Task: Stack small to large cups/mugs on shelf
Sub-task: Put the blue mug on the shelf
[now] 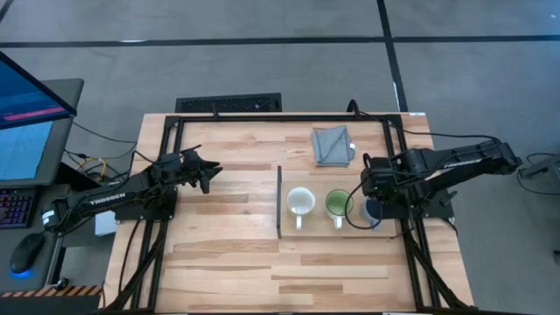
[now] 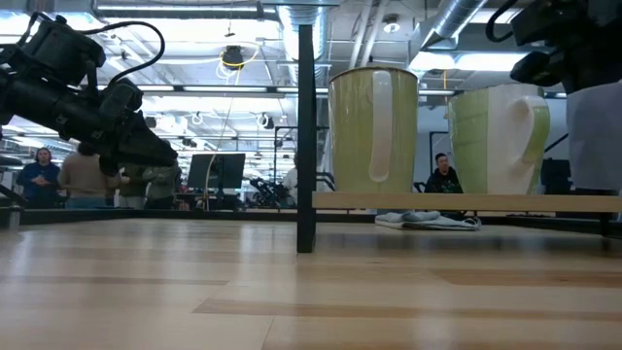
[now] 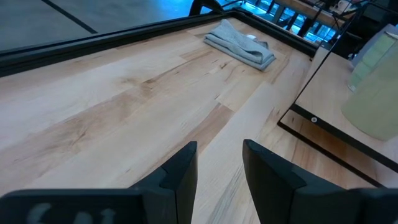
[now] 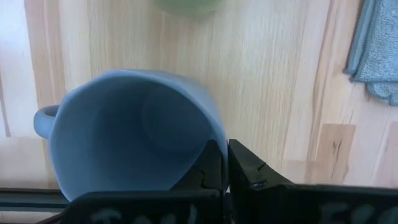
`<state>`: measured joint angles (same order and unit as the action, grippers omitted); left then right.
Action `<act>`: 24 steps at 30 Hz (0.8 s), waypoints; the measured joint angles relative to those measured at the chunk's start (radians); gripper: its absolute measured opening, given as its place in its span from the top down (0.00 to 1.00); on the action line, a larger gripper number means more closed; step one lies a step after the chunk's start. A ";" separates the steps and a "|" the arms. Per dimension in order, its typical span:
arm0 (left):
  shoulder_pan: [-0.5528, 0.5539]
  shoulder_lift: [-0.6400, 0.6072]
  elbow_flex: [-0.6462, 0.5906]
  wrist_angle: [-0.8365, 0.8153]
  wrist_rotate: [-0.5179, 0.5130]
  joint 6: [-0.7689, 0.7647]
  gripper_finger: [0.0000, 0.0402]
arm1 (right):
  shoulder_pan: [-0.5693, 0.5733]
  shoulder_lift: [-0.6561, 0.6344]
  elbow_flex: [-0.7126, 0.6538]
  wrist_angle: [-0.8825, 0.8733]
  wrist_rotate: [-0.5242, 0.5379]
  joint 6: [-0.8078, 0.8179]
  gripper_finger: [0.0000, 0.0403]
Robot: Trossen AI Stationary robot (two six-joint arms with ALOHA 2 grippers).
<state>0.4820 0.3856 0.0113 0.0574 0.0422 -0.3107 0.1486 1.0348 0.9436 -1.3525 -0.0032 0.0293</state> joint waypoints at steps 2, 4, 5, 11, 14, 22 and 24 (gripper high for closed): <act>0.000 0.000 0.000 0.000 0.000 0.000 0.70 | 0.000 0.000 0.000 0.000 0.001 0.006 0.96; 0.000 0.000 0.000 0.000 0.000 0.000 0.70 | 0.000 0.000 -0.004 0.002 0.001 0.007 0.96; 0.000 0.000 0.000 0.000 0.000 0.000 0.70 | 0.000 0.000 -0.012 0.005 0.000 0.009 0.96; 0.000 0.000 0.000 0.000 0.000 0.000 0.70 | 0.000 -0.002 -0.038 0.008 -0.003 0.024 0.96; 0.000 0.000 0.000 0.000 0.000 0.000 0.70 | 0.000 -0.003 -0.039 0.017 -0.003 0.023 0.96; 0.000 0.000 0.000 0.000 0.000 -0.001 0.70 | 0.000 -0.002 -0.040 0.018 -0.002 0.016 0.94; 0.000 0.000 0.000 0.000 0.000 -0.001 0.70 | 0.000 -0.001 -0.041 0.018 0.001 0.016 0.92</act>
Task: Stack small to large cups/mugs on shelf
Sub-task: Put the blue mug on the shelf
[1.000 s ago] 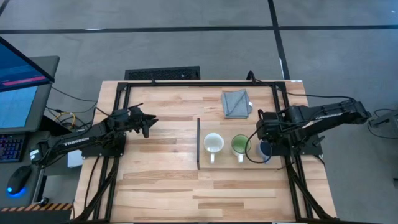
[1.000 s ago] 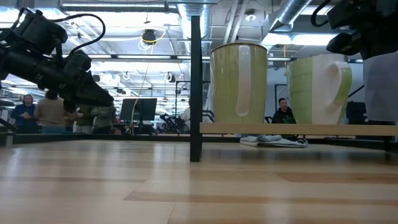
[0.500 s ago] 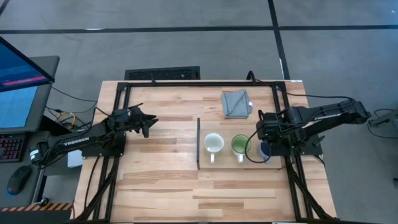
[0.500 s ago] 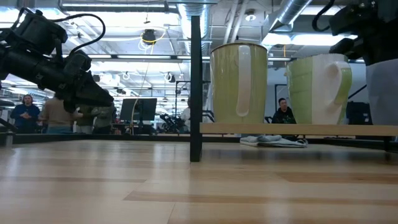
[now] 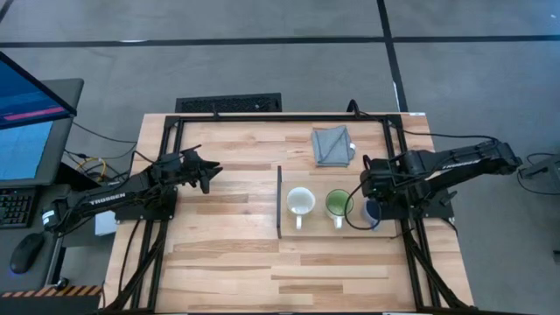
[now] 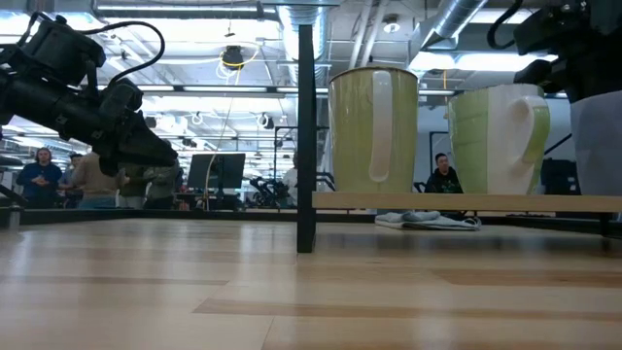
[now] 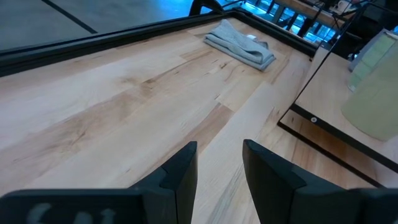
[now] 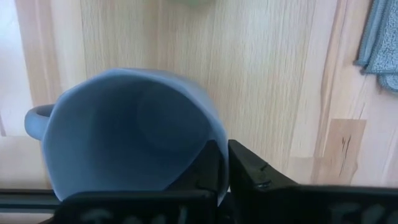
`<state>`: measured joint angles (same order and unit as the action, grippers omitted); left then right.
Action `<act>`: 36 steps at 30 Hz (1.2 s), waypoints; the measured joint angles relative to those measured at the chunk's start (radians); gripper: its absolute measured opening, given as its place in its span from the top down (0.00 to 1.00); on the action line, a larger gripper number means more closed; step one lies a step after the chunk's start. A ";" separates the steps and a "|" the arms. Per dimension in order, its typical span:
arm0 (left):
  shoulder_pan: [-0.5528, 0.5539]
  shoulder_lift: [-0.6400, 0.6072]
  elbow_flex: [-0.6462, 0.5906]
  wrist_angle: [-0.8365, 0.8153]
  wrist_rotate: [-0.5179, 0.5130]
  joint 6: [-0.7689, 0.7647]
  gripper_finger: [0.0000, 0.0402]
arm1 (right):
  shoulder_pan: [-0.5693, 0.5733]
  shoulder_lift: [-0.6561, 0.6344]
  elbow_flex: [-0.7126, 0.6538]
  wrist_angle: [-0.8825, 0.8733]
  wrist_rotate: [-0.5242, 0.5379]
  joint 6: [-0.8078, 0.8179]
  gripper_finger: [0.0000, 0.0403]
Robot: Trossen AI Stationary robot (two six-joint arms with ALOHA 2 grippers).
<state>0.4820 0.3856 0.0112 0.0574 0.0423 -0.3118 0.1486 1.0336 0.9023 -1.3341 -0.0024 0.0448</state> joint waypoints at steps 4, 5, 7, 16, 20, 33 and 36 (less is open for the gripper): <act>0.000 0.000 0.000 0.000 0.000 -0.008 0.70 | 0.000 0.000 0.000 -0.001 0.004 0.000 0.88; 0.000 0.000 0.000 0.000 0.000 -0.008 0.70 | 0.000 0.000 0.000 -0.002 0.004 0.000 0.88; 0.000 0.000 0.000 0.000 0.000 -0.008 0.70 | 0.000 0.000 0.000 -0.005 0.004 0.000 0.87; 0.000 0.000 0.000 0.000 0.000 -0.018 0.70 | 0.000 0.000 -0.001 -0.009 0.004 0.015 0.87; 0.000 0.000 0.000 0.000 0.000 -0.024 0.70 | 0.000 0.000 -0.001 -0.009 0.004 0.015 0.87; 0.000 0.000 0.000 0.000 0.000 -0.025 0.70 | 0.000 0.000 -0.001 -0.015 0.004 0.010 0.86; 0.000 0.000 0.000 0.000 0.000 -0.025 0.70 | 0.000 0.000 -0.001 -0.015 0.004 0.009 0.86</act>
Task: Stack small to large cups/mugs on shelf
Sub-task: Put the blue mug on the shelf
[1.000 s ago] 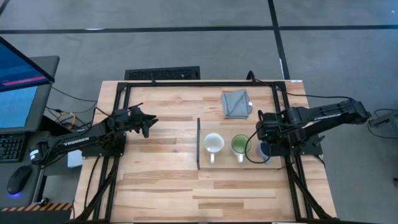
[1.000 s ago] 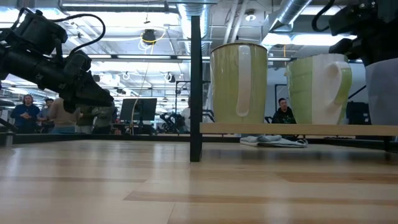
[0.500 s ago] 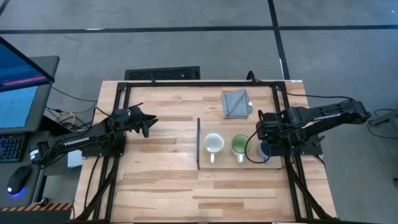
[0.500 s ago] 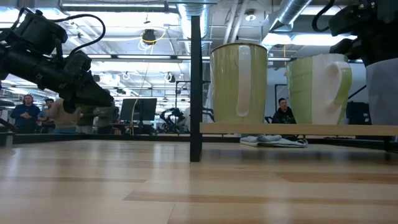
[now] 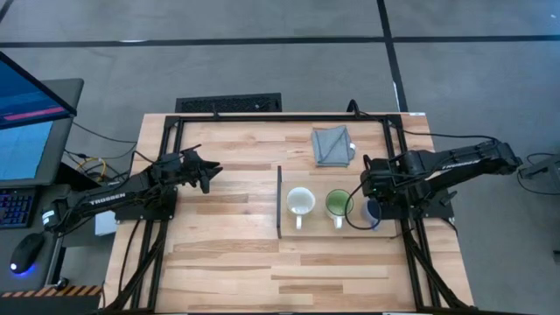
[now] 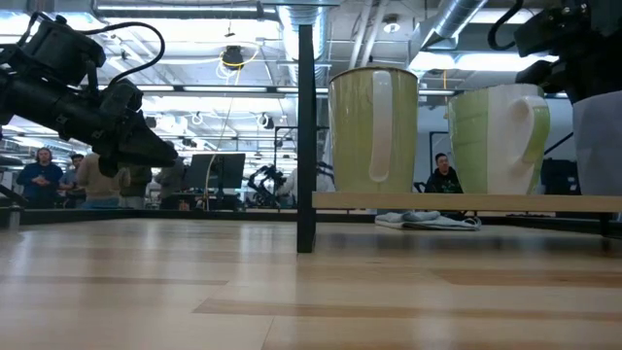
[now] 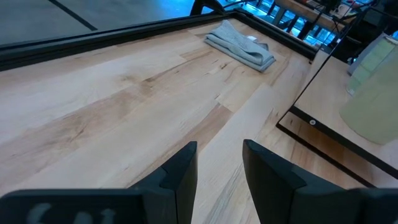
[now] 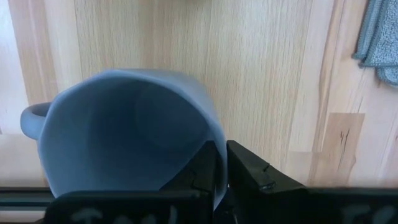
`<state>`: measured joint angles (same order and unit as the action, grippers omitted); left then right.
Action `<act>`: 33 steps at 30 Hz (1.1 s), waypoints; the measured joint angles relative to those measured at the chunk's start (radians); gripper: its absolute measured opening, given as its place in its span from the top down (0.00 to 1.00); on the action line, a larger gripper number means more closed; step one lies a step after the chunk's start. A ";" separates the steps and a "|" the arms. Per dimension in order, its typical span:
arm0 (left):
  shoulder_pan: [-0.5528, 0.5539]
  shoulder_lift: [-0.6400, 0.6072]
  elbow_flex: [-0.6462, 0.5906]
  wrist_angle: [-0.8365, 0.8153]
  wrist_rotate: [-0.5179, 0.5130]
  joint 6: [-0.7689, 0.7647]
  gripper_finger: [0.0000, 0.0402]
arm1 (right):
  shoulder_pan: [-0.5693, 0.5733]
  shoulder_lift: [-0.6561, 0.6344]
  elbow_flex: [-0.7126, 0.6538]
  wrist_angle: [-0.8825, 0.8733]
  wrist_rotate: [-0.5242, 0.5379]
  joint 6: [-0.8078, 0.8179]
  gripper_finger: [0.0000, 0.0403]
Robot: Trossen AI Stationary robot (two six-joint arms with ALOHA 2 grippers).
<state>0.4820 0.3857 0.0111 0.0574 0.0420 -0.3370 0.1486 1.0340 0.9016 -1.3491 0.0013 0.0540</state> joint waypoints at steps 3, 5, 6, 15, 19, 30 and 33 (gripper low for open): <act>0.000 0.000 0.000 0.000 0.000 0.000 0.70 | 0.000 0.000 0.000 0.000 0.000 -0.001 0.86; 0.000 0.000 0.000 0.000 0.000 0.000 0.70 | 0.000 0.000 0.000 0.000 0.003 -0.001 0.86; 0.000 0.000 0.000 0.000 0.000 0.000 0.70 | 0.000 0.000 0.000 0.000 0.006 -0.001 0.86; 0.000 0.000 0.000 0.000 0.000 0.000 0.70 | 0.000 0.000 0.000 -0.001 0.036 0.006 0.80; 0.000 0.000 0.000 0.000 0.000 0.000 0.70 | 0.000 0.000 0.000 -0.001 0.035 0.006 0.76; 0.000 0.000 0.000 0.000 0.000 0.000 0.70 | 0.000 0.000 0.000 -0.003 0.034 0.006 0.66; 0.000 0.000 0.000 0.000 0.000 0.000 0.70 | 0.000 0.000 0.000 -0.005 0.034 0.007 0.64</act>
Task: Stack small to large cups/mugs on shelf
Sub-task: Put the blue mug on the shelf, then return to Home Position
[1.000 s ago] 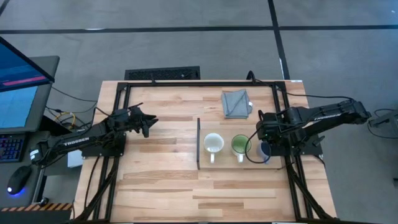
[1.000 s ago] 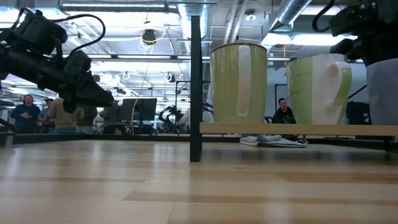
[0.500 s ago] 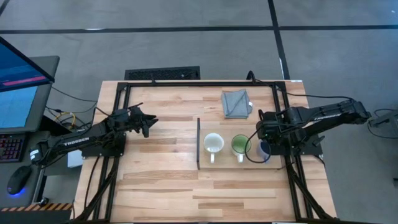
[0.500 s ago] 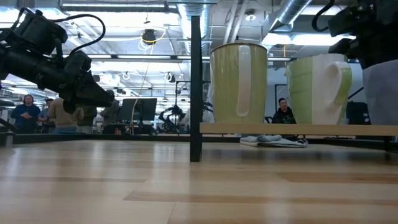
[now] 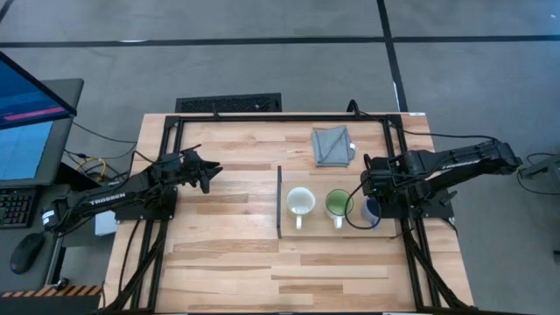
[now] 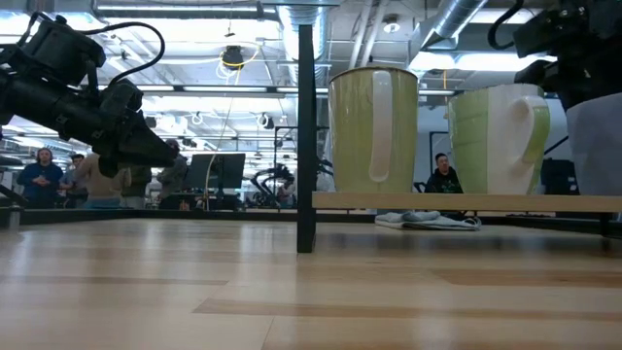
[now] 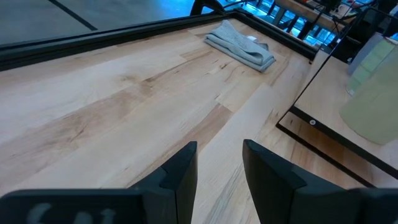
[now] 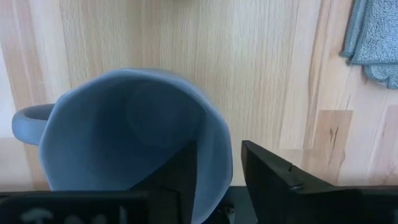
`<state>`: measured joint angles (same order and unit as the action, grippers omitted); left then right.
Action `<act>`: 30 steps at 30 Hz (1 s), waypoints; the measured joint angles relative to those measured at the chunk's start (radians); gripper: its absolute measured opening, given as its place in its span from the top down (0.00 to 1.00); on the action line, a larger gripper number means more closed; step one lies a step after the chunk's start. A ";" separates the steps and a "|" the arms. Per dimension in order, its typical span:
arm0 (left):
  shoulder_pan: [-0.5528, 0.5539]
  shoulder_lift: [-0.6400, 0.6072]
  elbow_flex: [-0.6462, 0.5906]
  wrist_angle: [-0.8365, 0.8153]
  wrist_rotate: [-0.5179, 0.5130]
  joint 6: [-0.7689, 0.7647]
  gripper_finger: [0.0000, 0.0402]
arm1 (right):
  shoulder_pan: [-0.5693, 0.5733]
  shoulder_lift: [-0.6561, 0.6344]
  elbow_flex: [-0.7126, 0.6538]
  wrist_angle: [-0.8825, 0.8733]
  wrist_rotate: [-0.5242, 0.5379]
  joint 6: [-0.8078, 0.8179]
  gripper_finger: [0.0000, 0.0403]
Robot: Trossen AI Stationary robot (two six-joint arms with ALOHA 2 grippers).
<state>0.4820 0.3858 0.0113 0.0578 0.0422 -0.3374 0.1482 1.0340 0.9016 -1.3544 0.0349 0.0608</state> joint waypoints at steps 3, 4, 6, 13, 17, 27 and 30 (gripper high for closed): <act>0.000 0.000 0.000 0.000 0.000 0.000 0.70 | 0.000 0.000 0.000 0.001 0.000 0.002 0.62; 0.000 0.000 0.000 0.000 0.000 0.000 0.70 | 0.000 0.000 0.000 0.001 0.000 0.003 0.61; 0.000 0.000 0.000 0.000 0.000 0.000 0.70 | 0.000 0.000 0.000 0.001 0.000 0.013 0.59; 0.000 0.000 0.000 0.000 0.000 0.000 0.70 | 0.000 0.000 0.000 0.002 0.000 0.019 0.46; 0.000 0.000 0.000 0.000 0.000 0.000 0.70 | 0.000 0.000 0.000 0.002 0.000 0.020 0.39; 0.000 0.000 0.000 0.000 0.000 0.000 0.70 | 0.000 0.000 0.000 0.001 -0.003 0.020 0.37; 0.000 0.000 0.000 0.000 0.000 0.000 0.70 | 0.000 0.000 0.019 -0.012 -0.004 0.020 0.37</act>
<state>0.4820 0.3855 0.0113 0.0574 0.0422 -0.3374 0.1486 1.0339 0.9208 -1.3667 0.0311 0.0803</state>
